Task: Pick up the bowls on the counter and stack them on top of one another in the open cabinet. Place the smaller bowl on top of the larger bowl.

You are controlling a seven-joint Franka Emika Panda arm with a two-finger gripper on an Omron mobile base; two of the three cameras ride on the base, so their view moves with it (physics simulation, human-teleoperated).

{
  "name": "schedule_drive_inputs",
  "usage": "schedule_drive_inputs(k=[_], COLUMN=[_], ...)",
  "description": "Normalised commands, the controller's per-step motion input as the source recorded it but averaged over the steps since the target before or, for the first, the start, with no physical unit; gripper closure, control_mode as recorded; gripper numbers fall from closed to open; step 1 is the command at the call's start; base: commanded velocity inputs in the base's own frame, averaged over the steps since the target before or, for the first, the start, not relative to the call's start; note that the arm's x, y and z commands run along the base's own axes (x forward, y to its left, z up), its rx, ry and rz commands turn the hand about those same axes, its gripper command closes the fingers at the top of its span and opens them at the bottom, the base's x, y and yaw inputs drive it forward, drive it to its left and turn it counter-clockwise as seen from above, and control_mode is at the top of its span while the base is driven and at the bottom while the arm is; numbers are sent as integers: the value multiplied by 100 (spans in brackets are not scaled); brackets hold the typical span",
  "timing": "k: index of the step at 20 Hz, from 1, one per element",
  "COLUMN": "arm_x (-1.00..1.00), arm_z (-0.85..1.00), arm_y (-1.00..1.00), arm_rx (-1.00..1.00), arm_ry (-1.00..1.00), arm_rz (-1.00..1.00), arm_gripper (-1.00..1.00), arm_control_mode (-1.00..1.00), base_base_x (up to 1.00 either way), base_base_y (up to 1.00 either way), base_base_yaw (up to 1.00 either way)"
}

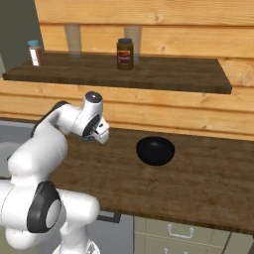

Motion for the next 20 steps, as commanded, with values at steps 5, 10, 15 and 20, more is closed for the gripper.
schedule_drive_inputs(k=[5, 10, 15, 20], arm_x=[42, 29, 53, 58], arm_z=[-29, -5, -24, -32], arm_y=[3, 25, 25, 14], arm_rx=[16, 2, 0, 0], arm_ry=[1, 11, 7, 1], arm_rz=[0, 0, 0, 0], arm_gripper=[-100, -100, -100, -100], arm_control_mode=[-100, -100, -100, -100], base_base_x=[0, 0, 0, 0], base_base_y=[0, 0, 0, 0], base_base_yaw=[0, 0, 0, 0])
